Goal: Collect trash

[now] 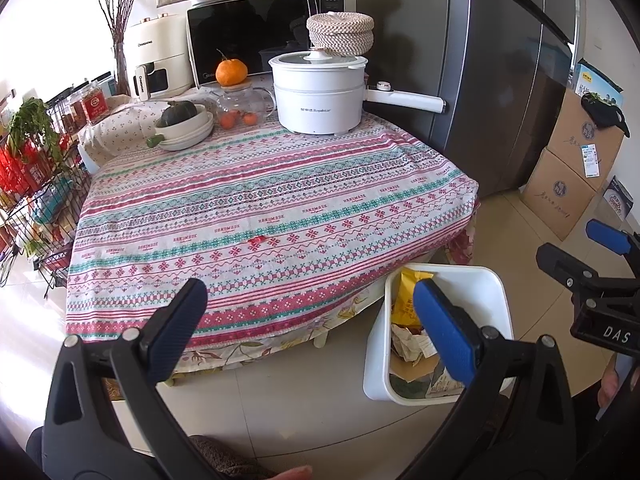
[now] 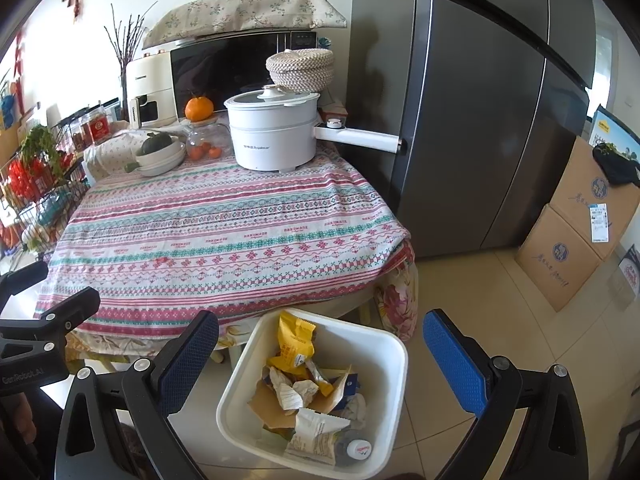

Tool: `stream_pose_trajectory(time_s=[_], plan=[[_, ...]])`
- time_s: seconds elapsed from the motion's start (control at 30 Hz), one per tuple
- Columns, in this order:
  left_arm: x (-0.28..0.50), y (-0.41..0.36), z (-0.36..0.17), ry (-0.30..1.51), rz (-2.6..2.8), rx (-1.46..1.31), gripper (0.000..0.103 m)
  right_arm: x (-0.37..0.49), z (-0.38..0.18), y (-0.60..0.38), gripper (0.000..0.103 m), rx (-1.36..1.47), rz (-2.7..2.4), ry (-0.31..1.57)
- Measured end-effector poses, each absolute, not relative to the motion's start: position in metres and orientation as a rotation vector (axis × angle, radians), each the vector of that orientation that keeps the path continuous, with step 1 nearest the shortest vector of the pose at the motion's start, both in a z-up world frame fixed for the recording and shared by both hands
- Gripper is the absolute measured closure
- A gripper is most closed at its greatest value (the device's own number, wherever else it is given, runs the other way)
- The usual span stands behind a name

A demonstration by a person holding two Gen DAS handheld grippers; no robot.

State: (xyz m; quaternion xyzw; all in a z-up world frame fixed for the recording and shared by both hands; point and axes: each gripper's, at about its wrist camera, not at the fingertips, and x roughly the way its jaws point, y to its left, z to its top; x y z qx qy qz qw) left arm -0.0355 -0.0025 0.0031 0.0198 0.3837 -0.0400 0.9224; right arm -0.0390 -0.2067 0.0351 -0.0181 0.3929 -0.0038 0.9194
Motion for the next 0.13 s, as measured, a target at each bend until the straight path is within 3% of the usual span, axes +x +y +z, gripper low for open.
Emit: stream_pose_trajectory(time_s=[0.13], plan=[[-0.0347,-0.0004,0.0031,0.794,-0.087,0.033,0.001,-0.0387,0.0352,-0.2067,0.0,-0.035,-0.009,0.808]])
